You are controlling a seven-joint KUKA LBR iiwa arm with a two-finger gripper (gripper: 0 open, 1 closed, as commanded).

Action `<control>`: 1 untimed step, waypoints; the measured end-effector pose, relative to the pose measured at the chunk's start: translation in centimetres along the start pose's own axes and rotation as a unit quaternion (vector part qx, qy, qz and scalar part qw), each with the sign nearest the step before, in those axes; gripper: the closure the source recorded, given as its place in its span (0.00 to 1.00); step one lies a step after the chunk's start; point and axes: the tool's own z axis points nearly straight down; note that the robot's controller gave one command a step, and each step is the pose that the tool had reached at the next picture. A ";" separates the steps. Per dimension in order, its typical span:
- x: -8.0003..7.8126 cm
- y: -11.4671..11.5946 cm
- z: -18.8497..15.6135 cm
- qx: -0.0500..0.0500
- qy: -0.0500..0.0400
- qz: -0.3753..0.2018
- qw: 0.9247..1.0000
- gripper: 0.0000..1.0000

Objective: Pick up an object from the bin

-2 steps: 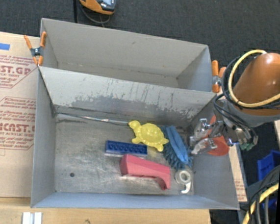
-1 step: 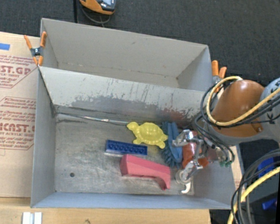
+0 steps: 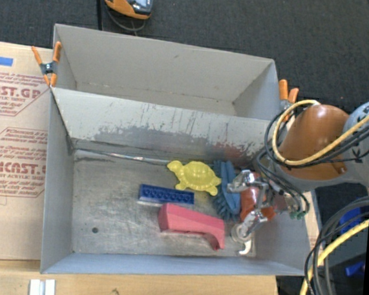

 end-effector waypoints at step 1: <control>4.4 -1.4 1.8 -0.004 0.001 -0.067 0.998 1.00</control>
Offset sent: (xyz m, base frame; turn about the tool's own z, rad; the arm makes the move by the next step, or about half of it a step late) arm 0.0000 0.0000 0.0000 0.0000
